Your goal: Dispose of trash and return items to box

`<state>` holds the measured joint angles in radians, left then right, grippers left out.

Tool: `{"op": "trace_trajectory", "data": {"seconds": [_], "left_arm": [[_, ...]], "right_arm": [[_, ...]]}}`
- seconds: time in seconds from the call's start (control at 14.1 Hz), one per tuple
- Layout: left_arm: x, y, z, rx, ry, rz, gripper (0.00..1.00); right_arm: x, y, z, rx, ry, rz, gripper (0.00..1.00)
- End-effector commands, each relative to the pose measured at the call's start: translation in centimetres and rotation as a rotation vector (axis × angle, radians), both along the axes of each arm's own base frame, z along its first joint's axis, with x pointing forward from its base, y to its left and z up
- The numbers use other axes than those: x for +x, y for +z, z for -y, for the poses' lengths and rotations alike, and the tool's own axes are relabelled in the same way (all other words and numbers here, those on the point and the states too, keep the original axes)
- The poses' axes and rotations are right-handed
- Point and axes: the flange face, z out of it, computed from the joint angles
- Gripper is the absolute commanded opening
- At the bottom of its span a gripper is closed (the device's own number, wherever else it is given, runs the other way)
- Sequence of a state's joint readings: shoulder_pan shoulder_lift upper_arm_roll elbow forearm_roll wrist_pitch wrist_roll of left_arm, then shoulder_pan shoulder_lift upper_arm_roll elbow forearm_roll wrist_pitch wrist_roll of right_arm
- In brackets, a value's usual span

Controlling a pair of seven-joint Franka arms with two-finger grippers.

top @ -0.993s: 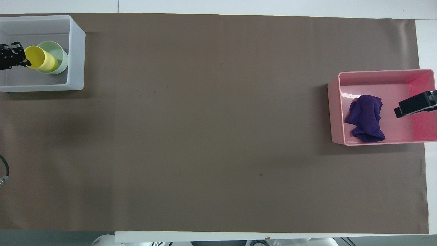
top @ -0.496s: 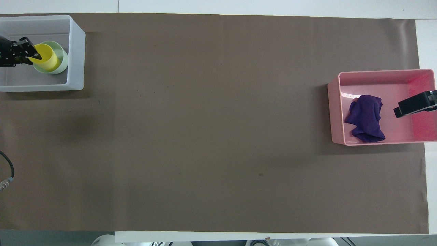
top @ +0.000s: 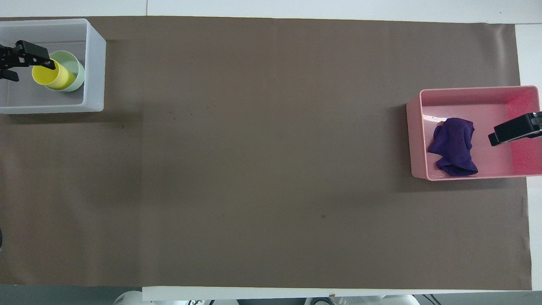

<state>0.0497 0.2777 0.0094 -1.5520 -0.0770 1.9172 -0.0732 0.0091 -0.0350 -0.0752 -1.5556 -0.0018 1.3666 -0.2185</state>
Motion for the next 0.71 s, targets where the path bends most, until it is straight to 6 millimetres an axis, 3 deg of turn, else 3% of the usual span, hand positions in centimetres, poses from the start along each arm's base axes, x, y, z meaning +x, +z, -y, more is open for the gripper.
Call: {"op": "trace_trajectory", "data": {"seconds": [0.0, 0.35, 0.5, 0.64], "left_arm": [[-5.5, 4.0, 2.8, 0.018, -0.075, -0.022, 1.0], [-11.5, 11.8, 4.8, 0.066, -0.137, -0.115, 1.0], [-11.8, 14.5, 5.8, 0.081, -0.15, -0.121, 1.0], [-11.5, 14.6, 6.8, 0.112, -0.174, -0.116, 1.0]], "right_arm": [[0.1, 0.2, -0.1, 0.014, -0.016, 0.005, 1.0], [0.2, 0.2, 0.1, 0.014, -0.019, 0.005, 1.0], [0.4, 0.3, -0.2, 0.012, -0.015, 0.018, 1.0], [0.4, 0.3, -0.2, 0.013, -0.015, 0.026, 1.0]]}}
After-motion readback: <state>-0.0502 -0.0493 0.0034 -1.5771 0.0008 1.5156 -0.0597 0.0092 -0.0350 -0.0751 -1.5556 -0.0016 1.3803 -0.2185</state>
